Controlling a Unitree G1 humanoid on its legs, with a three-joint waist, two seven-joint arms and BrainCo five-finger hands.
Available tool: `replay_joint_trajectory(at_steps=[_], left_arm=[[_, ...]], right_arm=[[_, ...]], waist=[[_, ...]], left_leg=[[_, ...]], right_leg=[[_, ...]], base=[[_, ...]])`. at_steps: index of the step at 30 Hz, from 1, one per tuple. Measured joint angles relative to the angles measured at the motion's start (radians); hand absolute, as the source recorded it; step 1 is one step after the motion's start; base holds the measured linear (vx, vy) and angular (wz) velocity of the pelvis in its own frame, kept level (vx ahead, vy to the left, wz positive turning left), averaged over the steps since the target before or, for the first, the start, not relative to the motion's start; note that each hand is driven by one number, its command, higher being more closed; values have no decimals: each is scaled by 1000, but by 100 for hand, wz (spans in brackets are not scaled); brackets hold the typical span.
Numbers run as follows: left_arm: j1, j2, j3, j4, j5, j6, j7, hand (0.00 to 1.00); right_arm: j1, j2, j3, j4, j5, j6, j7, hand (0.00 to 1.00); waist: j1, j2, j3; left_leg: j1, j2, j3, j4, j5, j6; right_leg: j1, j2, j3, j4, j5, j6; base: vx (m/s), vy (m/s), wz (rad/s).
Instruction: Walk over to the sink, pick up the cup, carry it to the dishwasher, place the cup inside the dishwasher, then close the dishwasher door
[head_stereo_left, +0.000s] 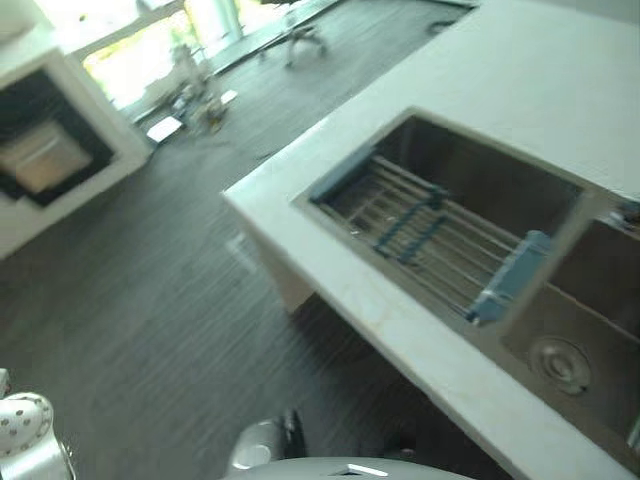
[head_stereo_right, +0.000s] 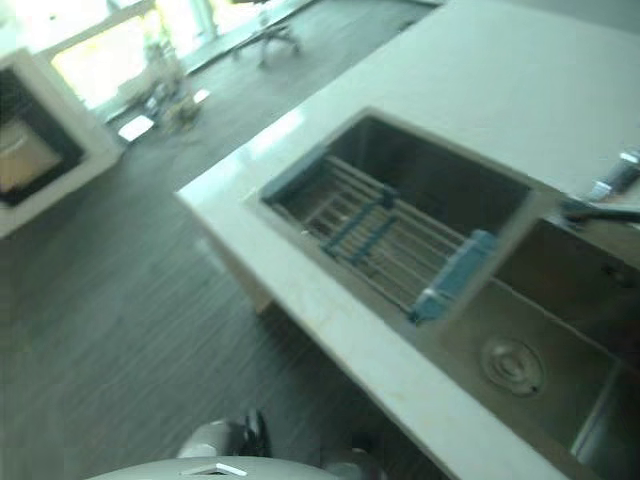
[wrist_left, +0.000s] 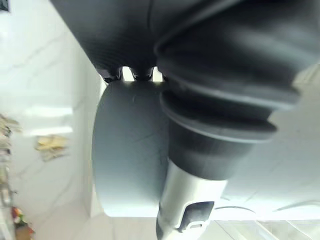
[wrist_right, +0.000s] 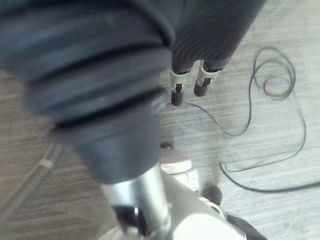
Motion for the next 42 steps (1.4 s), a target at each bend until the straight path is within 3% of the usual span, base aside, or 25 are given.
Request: replay_joint_trajectory(at_steps=[1,2,3,4,6,7,10,11,13,14,15,17,18,19,20,21,22,23,25,28,31,35,36,39,42], left_arm=[[24,-26,-6,0,-15,-12,-18,100],[30,-32,-8,-1,-14,-17,-28,100],[34,-51,-22,-3,-12,-34,-68,100],[34,-49,-46,-21,-12,-37,-102,100],[43,-48,-83,-68,-11,-64,-161,100],[66,-48,-124,-83,-11,-82,-211,100],[104,-50,-188,-80,-10,-93,-273,100],[127,-51,-238,-73,-10,-106,-299,100],[145,-51,-332,-47,1,-133,-330,100],[136,-48,-402,-13,11,-159,-344,100],[116,-42,-458,36,7,-181,-359,100],[71,-36,-525,110,-2,-199,-379,100],[64,-29,-558,125,-17,-208,-386,100],[66,-25,-569,125,-24,-212,-392,100],[70,-12,-594,120,-43,-217,-400,100],[79,-13,-618,119,-59,-220,-411,100],[80,-18,-643,116,-74,-219,-419,100],[83,-21,-673,115,-89,-219,-429,100],[69,-30,-725,115,-153,-218,-475,100],[15,-30,-802,117,-186,-218,-559,100],[7,-29,-837,118,-191,-212,-608,100],[13,-28,-843,122,-229,-184,-656,100],[13,-21,-844,123,-235,-183,-663,100],[12,-11,-859,123,-268,-183,-665,100],[17,-12,-856,141,-285,-184,-666,100]], right_arm=[[11,-24,-12,14,0,-11,6,0],[15,-27,-19,13,0,-14,5,0],[18,-39,-27,14,-3,-37,-1,0],[18,-35,-53,14,-9,-68,-19,0],[17,-22,-59,13,-18,-103,-45,0],[17,-16,-56,11,-66,-135,-91,0],[-2,5,-54,-19,-130,-149,-174,0],[-6,20,-52,-31,-131,-150,-217,0],[-4,46,-60,-49,-130,-157,-261,0],[-1,55,-65,-71,-135,-169,-271,0],[-18,69,-75,-74,-176,-181,-302,0],[-18,92,-75,-82,-214,-205,-323,0],[-24,108,-69,-99,-256,-223,-330,0],[-29,115,-56,-114,-279,-235,-336,0],[-49,123,-23,-145,-327,-251,-347,0],[-78,112,20,-159,-371,-258,-349,0],[-88,97,34,-172,-390,-254,-349,0],[-119,75,61,-190,-408,-251,-351,0],[-203,63,101,-222,-467,-244,-369,0],[-224,63,95,-219,-538,-258,-439,0],[-222,63,94,-222,-533,-253,-451,0],[-183,76,101,-255,-459,-234,-406,0],[-165,86,101,-267,-397,-234,-379,0],[-119,109,98,-258,-212,-249,-276,0],[-117,137,99,-250,-147,-302,-166,0]], waist=[[-1,12,-1],[-4,17,-4],[-7,57,-28],[-8,66,-31],[-8,56,-23],[-3,39,-14],[3,-4,4],[4,-20,10],[3,-25,11],[-10,-20,14],[-29,-10,19],[-49,-23,27],[-51,-48,42],[-50,-64,45],[-40,-101,44],[-54,-139,35],[-65,-126,35],[-54,-102,39],[-47,-79,38],[-53,-83,41],[-47,-89,43],[-47,-74,42],[-48,-64,42],[-65,-77,45],[-46,-85,49]], left_leg=[[99,82,132,29,-38,-49],[121,99,155,18,-22,-57],[169,116,152,-54,2,-136],[162,83,172,-87,-5,-136],[175,40,166,-141,-12,-120],[197,5,148,-178,-18,-112],[189,-27,138,-147,-45,-95],[173,-32,121,-121,-71,-87],[148,-41,57,-82,-119,-68],[132,-42,-8,-60,-136,-57],[107,-37,-80,-37,-143,-57],[85,-50,-191,-35,-135,-45],[84,-70,-230,-46,-127,-47],[85,-82,-240,-50,-126,-47],[78,-110,-236,-53,-124,-51],[76,-135,-233,-51,-100,-49],[55,-122,-224,-22,-105,-61],[37,-114,-223,-5,-114,-61],[9,-92,-238,17,-112,-60],[-20,-94,-295,59,-117,-64],[-32,-93,-311,67,-150,-84],[-61,-3,-120,188,-230,-85],[-77,1,-116,256,-225,-88],[-105,-10,-102,342,-212,-77],[-81,-11,-89,285,-191,-63]], right_leg=[[35,-29,-62,45,-9,14],[43,-33,-80,55,-12,21],[47,-56,-135,99,-13,36],[55,-94,-180,127,-10,40],[80,-147,-230,173,-8,43],[100,-186,-239,207,-4,50],[116,-223,-237,220,18,65],[120,-228,-220,220,40,52],[102,-233,-65,256,75,-25],[46,-240,121,344,67,-103],[14,-161,350,356,-71,-43],[9,-23,584,326,-193,-21],[9,31,651,307,-226,3],[5,48,665,292,-233,14],[-27,71,666,255,-247,19],[-53,72,717,261,-240,28],[-53,85,707,259,-237,27],[-52,101,715,242,-210,16],[-25,130,707,163,-121,36],[16,132,626,139,-107,40],[36,129,589,142,-118,29],[79,118,550,143,-151,54],[76,117,550,190,-190,61],[79,94,571,249,-254,53],[81,95,588,233,-250,54]], base=[[-16,59,174],[36,226,147],[-25,355,135],[-65,381,145],[-92,399,106],[-52,323,70],[-65,193,26],[-96,181,37],[-59,186,69],[-13,160,132],[-21,126,155],[-49,28,182],[-75,-9,162],[-69,-41,114],[-31,-77,95],[45,-70,97],[88,-61,69],[79,-23,17],[57,-34,2],[57,-41,64],[23,-21,46],[70,21,31],[108,52,32],[51,28,55],[-11,0,7]])
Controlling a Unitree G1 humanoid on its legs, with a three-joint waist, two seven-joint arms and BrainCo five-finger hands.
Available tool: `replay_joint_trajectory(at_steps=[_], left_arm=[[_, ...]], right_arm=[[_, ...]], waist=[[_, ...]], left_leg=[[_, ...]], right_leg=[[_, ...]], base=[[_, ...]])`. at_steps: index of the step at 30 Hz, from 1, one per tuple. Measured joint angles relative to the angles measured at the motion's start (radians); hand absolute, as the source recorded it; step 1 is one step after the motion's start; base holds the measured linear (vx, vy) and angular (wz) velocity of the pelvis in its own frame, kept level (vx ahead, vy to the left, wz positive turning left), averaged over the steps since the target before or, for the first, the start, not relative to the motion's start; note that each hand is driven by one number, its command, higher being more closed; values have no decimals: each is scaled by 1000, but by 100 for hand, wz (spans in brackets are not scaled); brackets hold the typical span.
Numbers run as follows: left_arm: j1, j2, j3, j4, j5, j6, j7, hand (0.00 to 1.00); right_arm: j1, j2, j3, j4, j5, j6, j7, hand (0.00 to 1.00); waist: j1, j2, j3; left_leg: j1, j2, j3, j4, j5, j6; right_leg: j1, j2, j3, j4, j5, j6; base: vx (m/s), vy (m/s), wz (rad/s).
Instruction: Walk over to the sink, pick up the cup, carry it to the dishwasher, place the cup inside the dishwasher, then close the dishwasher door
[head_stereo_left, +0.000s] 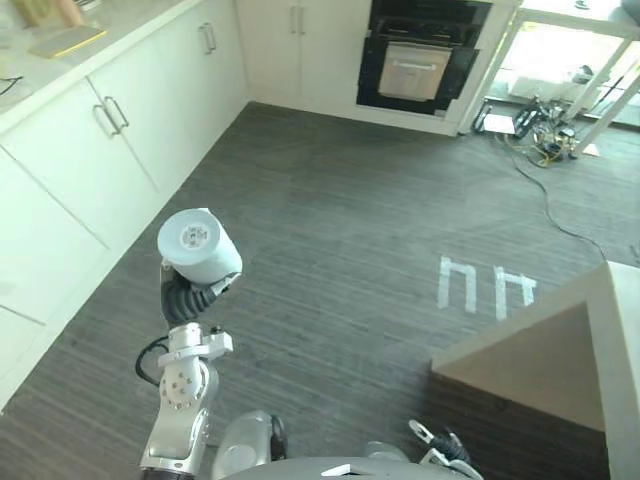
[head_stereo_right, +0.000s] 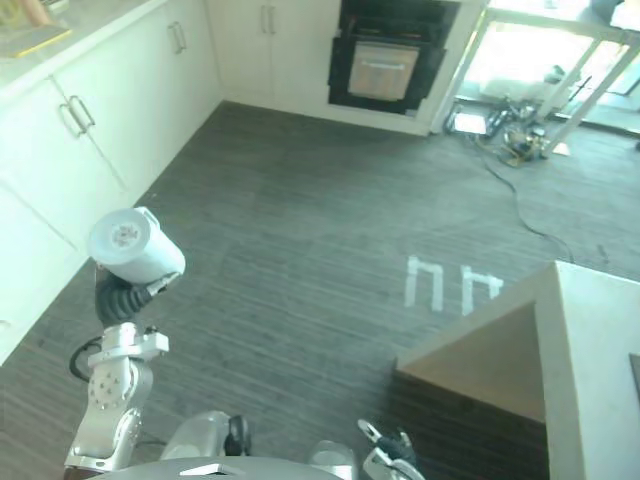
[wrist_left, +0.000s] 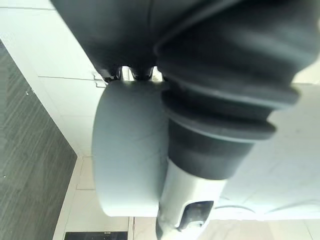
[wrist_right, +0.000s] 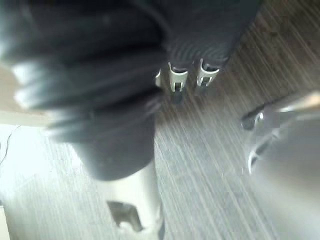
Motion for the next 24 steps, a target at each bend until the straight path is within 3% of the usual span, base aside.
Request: replay_joint_trajectory(at_steps=[4,5,11,17,19,20,22,23,24], left_arm=[[0,-6,-6,20,-1,0,-1,100],[-14,22,-10,118,-20,3,-62,100],[-14,22,-8,118,-23,4,-67,100],[-14,19,21,96,-123,76,-162,100],[-15,21,36,56,-157,94,-182,100],[-26,21,32,26,-178,113,-199,100],[-51,15,20,8,-198,138,-224,100],[-69,-1,18,12,-200,157,-237,100],[-84,-4,15,20,-200,167,-242,100]], right_arm=[[-6,-8,0,19,21,-37,89,0],[-14,-8,1,29,98,-13,172,0],[-17,-9,-1,38,98,-8,177,0],[27,-12,-45,140,118,127,248,0],[27,-15,-82,172,115,145,257,0],[23,-17,-101,192,113,146,256,0],[20,-14,-127,202,114,146,254,0],[17,-27,-133,214,116,145,250,0],[2,-35,-128,213,117,140,241,0]], waist=[[4,-15,1],[-51,-14,-39],[-54,-9,-30],[-64,-11,-30],[-67,-12,-30],[-67,-21,-27],[-67,-31,-23],[-71,-28,-12],[-73,-22,-12]], left_leg=[[63,-13,-4,-134,90,-24],[222,-32,-39,-531,264,-57],[223,-32,-35,-531,255,-57],[223,-47,-19,-531,217,-46],[223,-58,-3,-530,204,-43],[223,-75,-1,-523,190,-36],[222,-90,21,-478,146,-30],[211,-90,14,-427,105,-21],[205,-86,9,-358,63,-13]], right_leg=[[12,6,9,-40,37,-17],[14,44,-11,-124,95,-28],[12,44,-5,-125,93,-29],[6,28,-12,-118,52,-35],[-5,12,-9,-102,44,-35],[-6,-7,-14,-86,38,-15],[-4,-46,-29,-20,25,21],[-49,-65,-35,124,19,31],[-124,-101,-38,324,46,18]], base=[[-62,-70,-10],[0,0,0],[0,0,-1],[14,6,-2],[89,43,-8],[167,86,5],[177,74,15],[133,83,11],[124,97,13]])
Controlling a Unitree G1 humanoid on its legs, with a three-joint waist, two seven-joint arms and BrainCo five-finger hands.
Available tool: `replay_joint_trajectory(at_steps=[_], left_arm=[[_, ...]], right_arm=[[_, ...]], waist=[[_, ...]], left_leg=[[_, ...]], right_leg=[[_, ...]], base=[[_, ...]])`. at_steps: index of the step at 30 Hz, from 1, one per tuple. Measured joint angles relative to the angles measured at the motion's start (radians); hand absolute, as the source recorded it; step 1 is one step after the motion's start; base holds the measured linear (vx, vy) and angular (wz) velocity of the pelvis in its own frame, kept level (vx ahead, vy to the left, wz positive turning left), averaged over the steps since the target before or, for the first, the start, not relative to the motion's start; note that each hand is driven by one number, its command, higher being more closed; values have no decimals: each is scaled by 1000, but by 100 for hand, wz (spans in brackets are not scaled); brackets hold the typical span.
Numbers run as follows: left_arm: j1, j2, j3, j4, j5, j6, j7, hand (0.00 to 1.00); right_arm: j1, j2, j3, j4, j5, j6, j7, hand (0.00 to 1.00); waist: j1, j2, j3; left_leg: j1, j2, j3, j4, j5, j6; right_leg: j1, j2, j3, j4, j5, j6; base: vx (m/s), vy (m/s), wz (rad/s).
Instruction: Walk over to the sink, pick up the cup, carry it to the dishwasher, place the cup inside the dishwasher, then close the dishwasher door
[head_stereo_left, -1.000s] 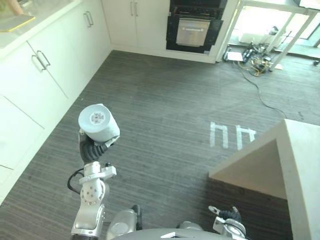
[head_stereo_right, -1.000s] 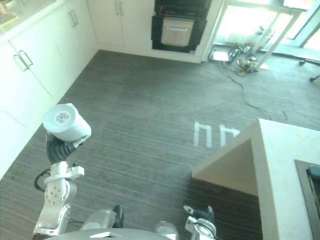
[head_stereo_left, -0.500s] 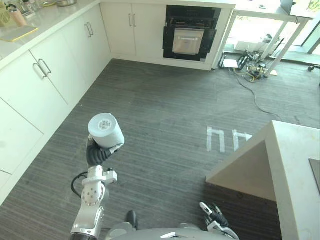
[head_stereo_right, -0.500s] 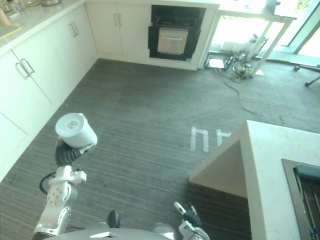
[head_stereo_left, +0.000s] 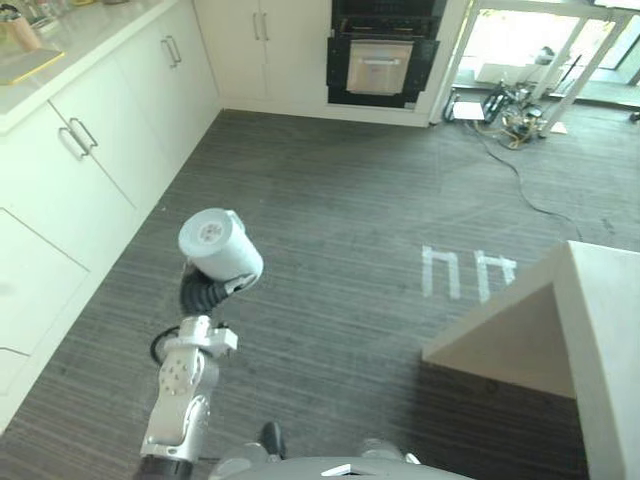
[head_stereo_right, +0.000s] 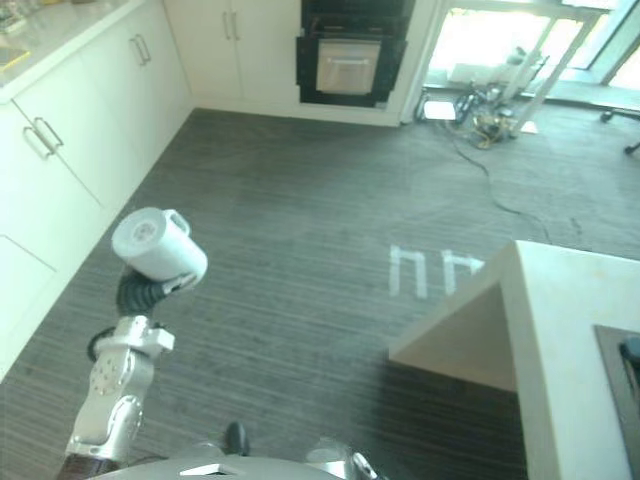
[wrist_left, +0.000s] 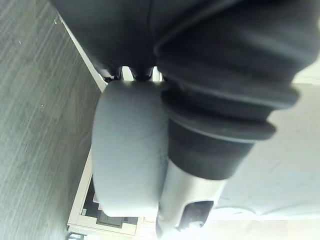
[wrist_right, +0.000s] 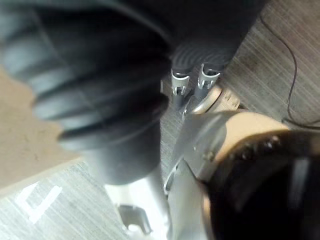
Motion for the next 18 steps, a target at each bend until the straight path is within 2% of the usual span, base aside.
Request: replay_joint_trajectory(at_steps=[1,2,3,4,5,6,7,8,9,10,11,12,13,14,15,16,17,18], left_arm=[[-3,3,-1,2,2,0,-2,100],[-6,5,-1,5,3,0,-1,100],[-6,5,4,11,3,-2,4,100],[-7,5,6,18,3,-3,7,100],[-18,14,13,43,2,-7,14,100],[-37,20,10,77,1,-7,14,100],[-47,21,9,90,1,-7,10,100],[-65,28,8,101,1,-7,3,100],[-85,28,4,101,1,-7,-9,100],[-92,29,5,101,1,-7,-15,100],[-101,37,4,101,1,-8,-19,100],[-110,52,1,97,-7,-8,-25,100],[-115,48,4,93,-12,-10,-29,100],[-105,38,8,89,-21,-10,-32,100],[-94,37,8,81,-27,-10,-36,100],[-80,27,9,65,-37,-8,-41,100],[-79,23,7,50,-37,5,-49,100],[-77,22,1,43,-37,11,-58,100]], right_arm=[[0,0,4,-2,0,-5,-5,0],[3,2,16,-25,2,-23,-11,0],[2,0,33,-30,-1,-35,-23,0],[1,0,43,-30,-1,-37,-27,0],[-1,4,52,-29,-3,-37,-28,0],[1,5,52,-25,-6,-35,-28,0],[5,7,51,-23,-37,-39,-28,0],[14,16,49,-24,-108,-55,-31,0],[35,23,49,-21,-191,-69,-42,0],[43,24,49,-16,-217,-70,-51,0],[50,24,48,-4,-234,-68,-65,0],[86,23,30,13,-234,-54,-82,0],[103,19,16,15,-241,-40,-91,0],[120,9,-28,17,-260,-23,-105,0],[129,4,-44,15,-274,-21,-109,0],[130,-4,-51,13,-297,-18,-111,0],[123,-1,-52,9,-292,-16,-111,0],[120,6,-54,6,-287,-16,-111,0]], waist=[[-1,-2,1],[-4,-2,5],[-4,13,10],[-2,4,11],[-3,2,10],[-7,5,12],[-14,9,14],[-30,11,17],[-35,4,24],[-38,1,31],[-47,-3,41],[-63,-10,42],[-63,-14,42],[-58,21,34],[-57,44,22],[-54,91,11],[-62,93,11],[-64,91,8]], left_leg=[[4,1,-11,32,-25,5],[31,9,-26,74,-75,24],[54,18,-37,99,-112,29],[65,21,-39,102,-124,30],[82,29,-47,100,-141,28],[92,41,-64,95,-155,26],[94,45,-77,95,-161,23],[97,47,-103,93,-173,22],[113,38,-123,99,-187,10],[126,34,-129,106,-198,2],[142,35,-128,127,-218,-11],[187,40,-133,168,-293,-27],[217,45,-147,169,-334,-40],[259,79,-156,160,-370,-39],[275,97,-157,153,-379,-35],[291,134,-179,171,-362,-43],[263,147,-214,262,-317,-67],[246,148,-227,316,-291,-62]], right_leg=[[-32,-17,3,94,29,-31],[-98,-41,17,252,131,-68],[-152,-36,45,354,65,-71],[-179,-24,52,363,19,-70],[-231,15,54,318,-39,-72],[-280,61,49,199,-53,-64],[-298,82,44,110,-42,-59],[-322,116,49,-116,27,-47],[-334,128,64,-320,117,-41],[-333,128,72,-393,158,-33],[-332,124,86,-443,189,-31],[-328,102,85,-390,174,-51],[-337,105,89,-331,227,-78],[-363,116,82,-201,240,-85],[-373,128,74,-154,234,-94],[-385,146,51,-67,145,-123],[-382,139,30,-2,77,-128],[-372,135,23,18,46,-134]], base=[[173,131,21],[273,117,17],[275,112,12],[264,94,9],[241,59,19],[327,32,32],[380,-17,63],[450,-68,79],[322,-61,78],[356,-107,66],[517,-211,95],[638,-266,96],[681,-293,86],[454,-192,35],[588,-211,26],[583,-225,26],[592,-257,27],[580,-312,37]])
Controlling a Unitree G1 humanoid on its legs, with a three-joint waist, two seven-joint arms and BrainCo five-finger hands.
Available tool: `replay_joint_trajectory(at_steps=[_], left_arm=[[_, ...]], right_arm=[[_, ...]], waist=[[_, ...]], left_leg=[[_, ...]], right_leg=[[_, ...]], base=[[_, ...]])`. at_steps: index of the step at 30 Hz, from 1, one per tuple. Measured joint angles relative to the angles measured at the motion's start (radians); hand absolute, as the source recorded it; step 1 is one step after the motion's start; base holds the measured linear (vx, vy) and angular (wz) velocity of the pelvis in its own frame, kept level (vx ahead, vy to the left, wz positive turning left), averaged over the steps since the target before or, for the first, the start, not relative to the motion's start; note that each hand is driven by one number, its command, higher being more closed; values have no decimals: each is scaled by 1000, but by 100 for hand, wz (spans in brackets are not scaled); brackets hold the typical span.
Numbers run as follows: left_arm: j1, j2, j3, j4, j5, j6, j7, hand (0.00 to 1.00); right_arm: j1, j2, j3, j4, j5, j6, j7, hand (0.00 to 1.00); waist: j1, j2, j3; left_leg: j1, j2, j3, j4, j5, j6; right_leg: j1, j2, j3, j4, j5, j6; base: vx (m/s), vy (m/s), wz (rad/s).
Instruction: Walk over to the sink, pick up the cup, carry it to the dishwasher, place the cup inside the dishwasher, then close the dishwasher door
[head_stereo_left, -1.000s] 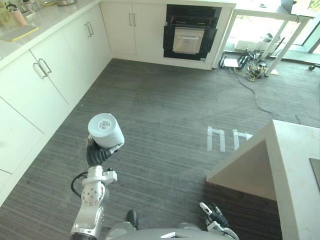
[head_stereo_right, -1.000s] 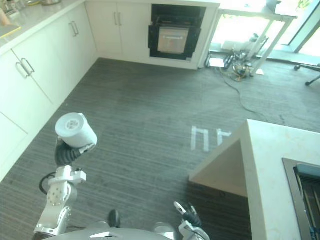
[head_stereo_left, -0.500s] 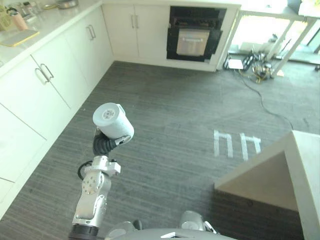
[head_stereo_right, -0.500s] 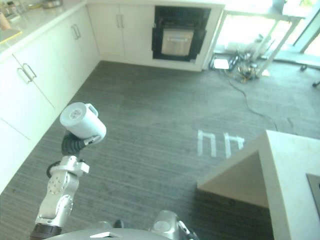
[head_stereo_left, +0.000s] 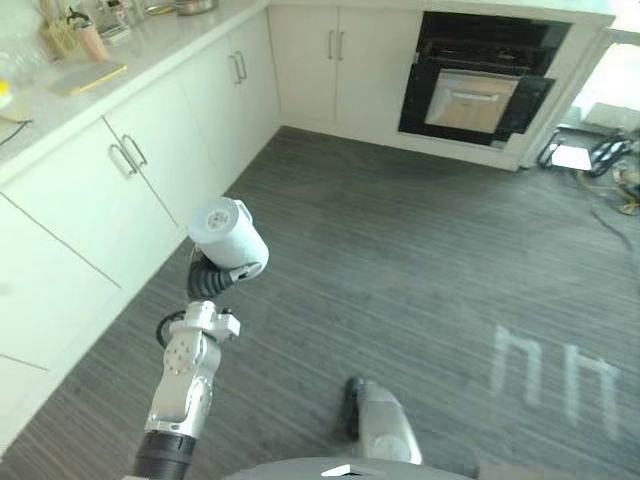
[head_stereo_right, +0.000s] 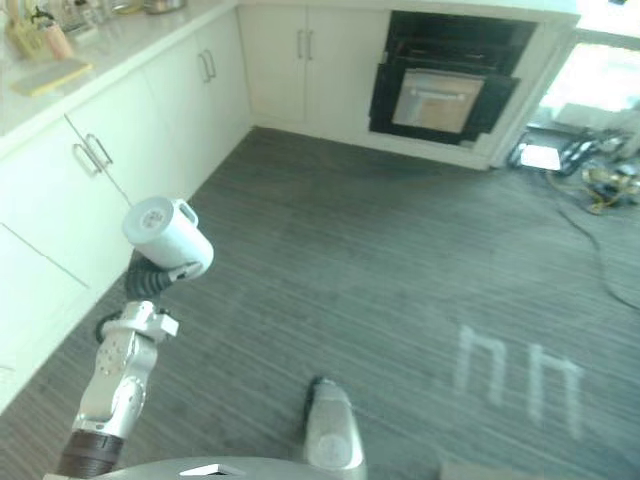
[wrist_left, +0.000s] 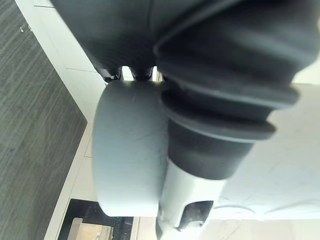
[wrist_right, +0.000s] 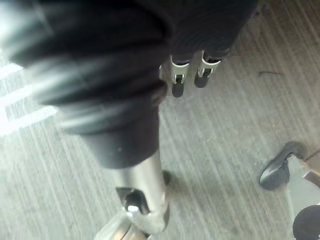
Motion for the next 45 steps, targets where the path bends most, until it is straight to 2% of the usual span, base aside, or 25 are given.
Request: replay_joint_trajectory(at_steps=[2,3,6,8,10,11,12,14,15,16,19,21,22,23,25,28,30,33,35,36,38,40,41,42,45], left_arm=[[20,-27,-36,-20,0,5,-27,100],[37,-48,-42,-25,0,5,-36,100],[62,-47,-29,-27,-1,6,-43,100],[73,-33,-22,-29,-3,2,-43,100],[90,-29,-16,-38,-9,-26,-51,100],[96,-29,-15,-41,-9,-33,-54,100],[121,-44,-4,-58,-9,-49,-68,100],[147,-55,17,-74,-17,-70,-79,100],[153,-49,46,-67,-39,-74,-94,100],[154,-50,57,-63,-44,-81,-98,100],[152,-50,93,-60,-67,-126,-129,100],[152,-46,93,-60,-70,-138,-133,100],[152,-42,92,-60,-66,-144,-133,100],[149,-40,91,-61,-58,-149,-132,100],[137,-34,92,-62,-56,-151,-123,100],[91,-13,87,-60,-40,-151,-88,100],[46,-13,64,-41,-42,-150,-94,100],[21,-12,27,-37,-41,-151,-118,100],[26,-12,26,-38,-44,-151,-116,100],[35,-19,32,-45,-54,-151,-117,100],[39,-37,27,-45,-66,-138,-123,100],[44,-56,13,-53,-70,-107,-138,100],[51,-73,12,-54,-70,-101,-142,100],[73,-96,11,-57,-75,-102,-145,100],[120,-109,9,-57,-75,-105,-148,100]], right_arm=[[-11,19,-5,-16,78,10,-4,0],[-14,23,-3,-21,115,2,-4,0],[-50,8,31,-31,213,-54,-6,0],[-80,-10,72,-56,263,-84,-6,0],[-131,-27,141,-131,278,-100,-5,0],[-146,-28,158,-155,278,-99,-5,0],[-170,-30,186,-192,278,-98,-9,0],[-188,-35,209,-191,278,-96,-20,0],[-187,-21,224,-177,278,-90,-26,0],[-188,-18,225,-167,278,-88,-28,0],[-162,-24,193,-128,287,-56,-43,0],[-139,-23,128,-88,285,-32,-47,0],[-119,-22,98,-66,285,-18,-46,0],[-87,-18,79,-48,282,-13,-37,0],[-45,5,51,-29,265,-13,-27,0],[-2,51,19,20,273,-17,-17,0],[20,79,-22,45,279,-20,-3,0],[75,104,-24,43,279,-17,5,0],[82,101,-21,42,276,-3,15,0],[80,98,-22,41,276,7,18,0],[78,91,-23,23,278,18,18,0],[24,91,-18,-12,283,23,19,0],[26,79,-19,-34,287,22,22,0],[25,56,-11,-47,289,19,20,0],[-14,-6,1,-55,289,2,25,0]], waist=[[1,-6,1],[10,10,1],[47,-9,26],[82,-28,27],[105,-36,36],[108,-39,38],[117,-23,32],[143,2,34],[155,-12,35],[155,-23,35],[141,-82,18],[139,-100,12],[126,-105,13],[108,-99,14],[81,-89,13],[38,-85,9],[14,-82,13],[20,-86,8],[22,-88,1],[23,-83,-15],[4,-37,-36],[20,-14,-47],[29,-8,-40],[48,-6,-37],[81,-7,-23]], left_leg=[[-145,48,-20,346,211,-78],[-222,83,-17,519,266,-57],[-407,108,82,775,164,61],[-483,55,132,627,101,67],[-554,-34,129,267,102,49],[-558,-61,113,136,140,35],[-561,-94,47,-174,266,-13],[-569,-70,18,-232,408,-36],[-546,-74,26,-183,489,13],[-543,-80,30,-158,498,28],[-521,-135,86,-120,419,83],[-463,-165,133,-143,375,105],[-395,-186,154,-185,357,117],[-323,-198,160,-230,343,126],[-247,-196,164,-262,313,130],[-185,-181,160,-275,255,129],[-148,-170,130,-272,217,121],[-64,-160,132,-260,127,95],[-15,-160,125,-223,43,74],[11,-145,120,-196,-19,57],[34,-88,92,-172,-63,40],[-83,-31,86,159,8,-2],[-152,4,74,347,106,-47],[-242,53,82,587,198,-53],[-381,130,125,821,201,18]], right_leg=[[86,31,-18,-5,-93,-4],[139,63,-23,-40,-113,-30],[345,122,9,-157,-149,-69],[432,120,52,-225,-143,-53],[507,109,120,-302,-138,-42],[529,105,134,-322,-138,-33],[575,116,175,-368,-138,-14],[649,146,238,-405,-174,23],[693,130,275,-402,-192,35],[697,116,285,-385,-193,35],[602,35,282,-152,-175,48],[503,-22,274,73,-85,101],[437,-69,237,224,51,118],[387,-119,185,358,126,86],[297,-142,125,488,43,29],[141,-74,58,385,-79,31],[97,-31,0,163,-88,36],[81,-3,-82,-361,91,43],[58,-8,-66,-379,127,32],[43,-4,-44,-323,186,-18],[32,12,-83,-215,200,-46],[57,7,-135,-112,57,-64],[109,11,-144,-114,25,-66],[187,26,-158,-134,-18,-61],[365,59,-189,-244,-55,-39]], base=[[654,-317,23],[575,-208,-11],[553,-126,-46],[494,-37,-83],[550,65,-88],[613,163,-80],[408,119,-68],[510,238,-96],[513,269,-90],[576,339,-61],[482,283,-26],[386,204,-43],[397,213,-48],[393,214,-40],[417,184,-26],[379,59,-9],[380,-47,31],[464,-79,13],[613,-152,-1],[668,-176,10],[663,-205,47],[806,-332,69],[745,-307,55],[626,-215,38],[513,-157,17]])
